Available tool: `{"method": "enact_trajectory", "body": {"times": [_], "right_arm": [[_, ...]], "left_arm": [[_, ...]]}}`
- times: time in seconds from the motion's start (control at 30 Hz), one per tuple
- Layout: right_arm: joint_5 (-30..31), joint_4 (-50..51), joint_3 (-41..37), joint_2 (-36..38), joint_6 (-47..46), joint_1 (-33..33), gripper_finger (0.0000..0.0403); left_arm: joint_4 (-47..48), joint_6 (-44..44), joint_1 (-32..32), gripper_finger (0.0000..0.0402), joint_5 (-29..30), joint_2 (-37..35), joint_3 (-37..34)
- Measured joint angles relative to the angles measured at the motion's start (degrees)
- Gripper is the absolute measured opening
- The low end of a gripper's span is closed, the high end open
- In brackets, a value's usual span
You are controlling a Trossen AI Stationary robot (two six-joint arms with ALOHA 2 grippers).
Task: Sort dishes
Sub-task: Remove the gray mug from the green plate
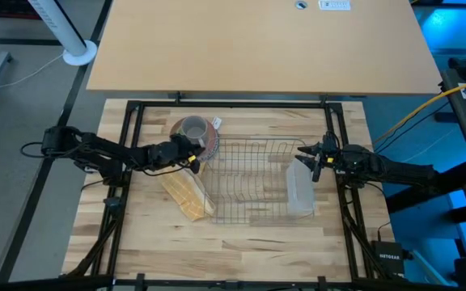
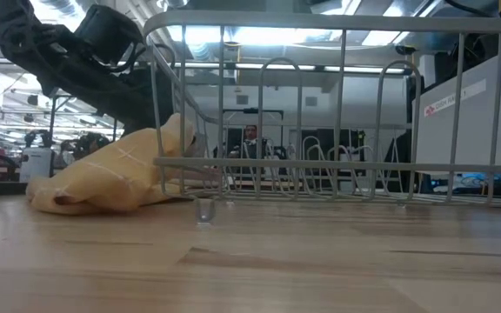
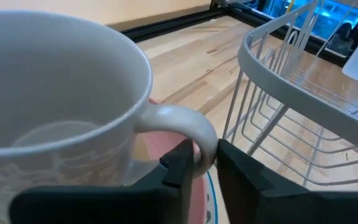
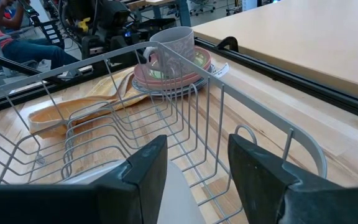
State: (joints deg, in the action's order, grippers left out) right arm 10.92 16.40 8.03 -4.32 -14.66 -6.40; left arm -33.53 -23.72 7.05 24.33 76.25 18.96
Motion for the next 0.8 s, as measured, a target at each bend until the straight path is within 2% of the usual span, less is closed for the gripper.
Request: {"method": "enact_trajectory", "body": {"times": [0.17, 0.3, 0.8], "right_arm": [[0.0, 0.0, 0.0, 0.0, 0.0, 0.0, 0.0175], [0.0, 0.0, 0.0, 0.0, 0.0, 0.0, 0.0175], [0.0, 0.0, 0.0, 0.0, 0.0, 0.0, 0.0175]], "left_arm": [[0.0, -0.4, 0.7, 0.0133, -0.2, 0.0, 0.0], [-0.1, -1.6, 1.8, 0.016, -0.1, 0.0, 0.0], [-3.7, -5.5, 2.8, 0.0155, -0.1, 0.2, 0.0]]}}
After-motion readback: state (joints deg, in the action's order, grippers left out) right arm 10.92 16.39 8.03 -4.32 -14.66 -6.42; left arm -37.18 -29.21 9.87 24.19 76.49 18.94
